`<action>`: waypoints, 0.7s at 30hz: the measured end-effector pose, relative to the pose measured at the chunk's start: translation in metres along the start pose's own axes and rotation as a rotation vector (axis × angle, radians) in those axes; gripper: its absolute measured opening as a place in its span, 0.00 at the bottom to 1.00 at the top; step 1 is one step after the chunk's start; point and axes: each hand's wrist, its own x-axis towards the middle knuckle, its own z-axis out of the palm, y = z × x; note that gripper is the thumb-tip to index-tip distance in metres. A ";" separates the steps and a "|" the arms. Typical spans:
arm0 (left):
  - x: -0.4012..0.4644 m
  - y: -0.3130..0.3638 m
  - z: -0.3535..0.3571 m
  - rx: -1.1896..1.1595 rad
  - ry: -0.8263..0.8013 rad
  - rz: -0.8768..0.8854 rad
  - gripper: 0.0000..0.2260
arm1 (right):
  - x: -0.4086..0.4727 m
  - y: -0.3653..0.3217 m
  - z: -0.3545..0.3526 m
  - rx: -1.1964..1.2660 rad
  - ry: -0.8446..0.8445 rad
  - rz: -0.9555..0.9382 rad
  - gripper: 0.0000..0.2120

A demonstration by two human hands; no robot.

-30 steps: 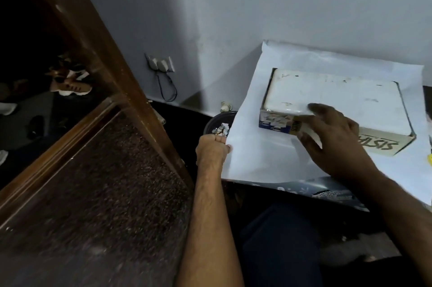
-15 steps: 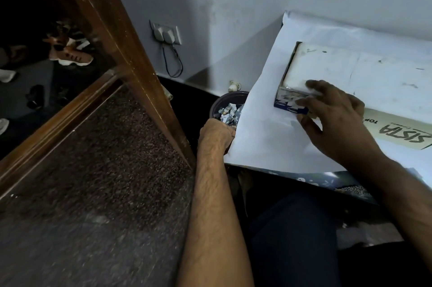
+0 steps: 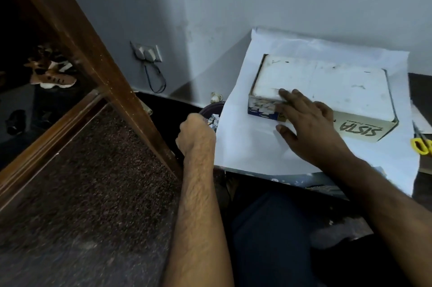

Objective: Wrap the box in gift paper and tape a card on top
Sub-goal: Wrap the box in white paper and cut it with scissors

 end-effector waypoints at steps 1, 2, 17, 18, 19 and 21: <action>-0.004 0.008 0.003 -0.102 0.010 0.058 0.07 | -0.002 0.000 -0.002 0.017 -0.008 0.007 0.22; -0.011 0.017 0.007 -0.214 0.000 0.126 0.08 | -0.003 -0.001 -0.003 0.042 -0.018 0.016 0.22; -0.053 0.066 0.074 -0.704 -0.197 0.194 0.43 | -0.063 0.074 -0.051 0.209 0.058 0.619 0.32; -0.053 0.066 0.074 -0.708 -0.207 0.207 0.44 | -0.066 0.078 -0.052 0.271 0.048 0.631 0.33; -0.053 0.065 0.076 -0.692 -0.216 0.219 0.46 | -0.068 0.080 -0.053 0.327 0.037 0.632 0.34; -0.054 0.064 0.078 -0.664 -0.229 0.243 0.47 | -0.070 0.081 -0.054 0.381 0.008 0.625 0.36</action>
